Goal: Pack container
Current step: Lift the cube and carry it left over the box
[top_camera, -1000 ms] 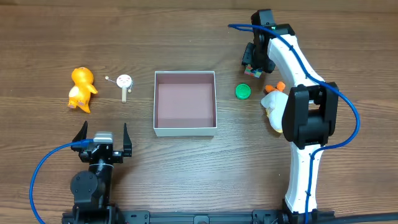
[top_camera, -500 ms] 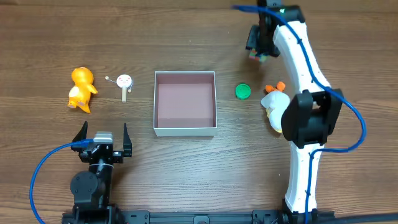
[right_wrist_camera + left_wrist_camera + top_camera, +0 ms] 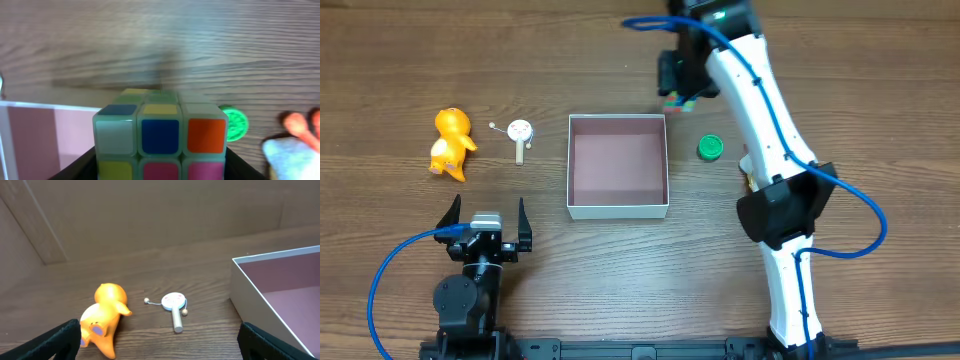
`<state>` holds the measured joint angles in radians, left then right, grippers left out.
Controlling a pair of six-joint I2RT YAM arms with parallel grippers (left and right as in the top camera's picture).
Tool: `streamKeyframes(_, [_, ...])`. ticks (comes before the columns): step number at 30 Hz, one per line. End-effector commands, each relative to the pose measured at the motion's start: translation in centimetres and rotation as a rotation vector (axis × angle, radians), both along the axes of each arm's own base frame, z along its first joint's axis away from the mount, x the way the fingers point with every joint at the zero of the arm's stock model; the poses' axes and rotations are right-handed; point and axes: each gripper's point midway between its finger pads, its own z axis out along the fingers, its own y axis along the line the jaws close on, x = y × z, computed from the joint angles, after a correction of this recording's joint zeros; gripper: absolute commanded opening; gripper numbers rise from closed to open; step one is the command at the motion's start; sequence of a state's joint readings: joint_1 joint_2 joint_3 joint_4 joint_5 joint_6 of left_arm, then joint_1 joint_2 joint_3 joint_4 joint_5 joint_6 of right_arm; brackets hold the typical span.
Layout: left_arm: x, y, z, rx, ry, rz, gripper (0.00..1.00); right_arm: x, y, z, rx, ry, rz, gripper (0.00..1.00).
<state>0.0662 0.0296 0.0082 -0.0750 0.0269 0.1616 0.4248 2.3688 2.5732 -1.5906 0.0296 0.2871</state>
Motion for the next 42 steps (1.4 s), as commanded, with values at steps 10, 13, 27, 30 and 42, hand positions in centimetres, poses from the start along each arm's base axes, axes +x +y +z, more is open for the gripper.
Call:
streamKeyframes(10, [0.0,-0.1,-0.1,0.015,0.004,-0.012,1.0,-4.0,3.2,0.7,0.077,0.111,0.081,0.47])
streamKeyframes(13, [0.0,-0.1,-0.1,0.015,0.004,-0.012,1.0,-4.3,3.7,0.7,0.075,0.111,0.096,0.47])
streamKeyframes(27, [0.0,-0.1,-0.1,0.015,0.004,-0.012,1.0,-6.0,5.1,-3.6,-0.033,0.171,0.13,0.46])
streamKeyframes(30, [0.0,-0.1,-0.1,0.015,0.004,-0.012,1.0,-6.9,6.0,-4.9,-0.046,0.191,0.145,0.47])
streamKeyframes(42, [0.0,-0.1,-0.1,0.015,0.004,-0.012,1.0,-5.3,6.4,-5.6,-0.043,0.132,0.087,0.44])
